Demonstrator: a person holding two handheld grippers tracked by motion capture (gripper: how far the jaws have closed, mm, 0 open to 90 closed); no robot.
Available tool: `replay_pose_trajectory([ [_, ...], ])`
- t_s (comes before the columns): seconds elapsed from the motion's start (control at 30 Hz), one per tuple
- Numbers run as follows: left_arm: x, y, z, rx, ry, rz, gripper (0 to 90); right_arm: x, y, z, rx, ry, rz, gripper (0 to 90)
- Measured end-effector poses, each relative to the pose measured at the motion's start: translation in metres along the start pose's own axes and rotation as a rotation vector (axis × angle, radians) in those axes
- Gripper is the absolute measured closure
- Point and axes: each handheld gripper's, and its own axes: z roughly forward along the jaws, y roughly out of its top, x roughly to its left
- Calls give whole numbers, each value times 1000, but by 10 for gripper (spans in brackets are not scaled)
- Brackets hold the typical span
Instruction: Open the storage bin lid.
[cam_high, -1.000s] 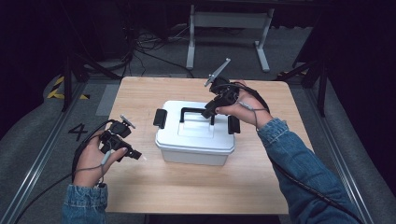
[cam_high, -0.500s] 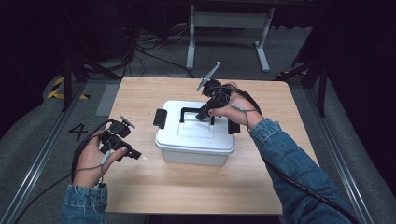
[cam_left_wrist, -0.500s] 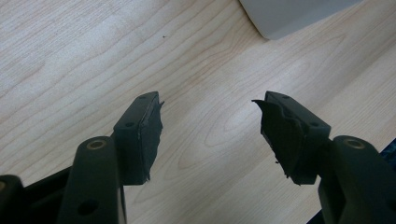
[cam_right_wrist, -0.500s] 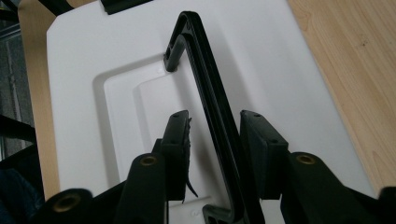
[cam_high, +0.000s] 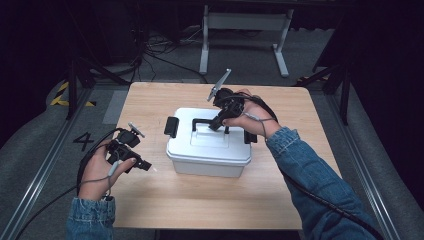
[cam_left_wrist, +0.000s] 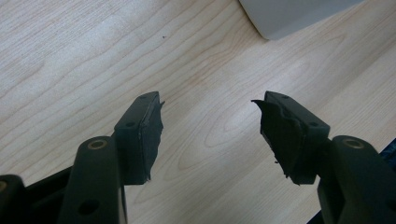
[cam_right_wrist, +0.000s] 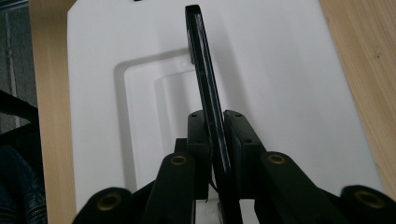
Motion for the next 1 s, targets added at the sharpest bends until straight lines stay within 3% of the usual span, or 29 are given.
replay_pose_trajectory([
  [0.3,0,0,1,1,-2,0,391,4,1,0,13,-8,-72,829],
  [1.0,1,0,2,3,-8,-5,391,4,9,-11,-9,-2,-103,841],
])
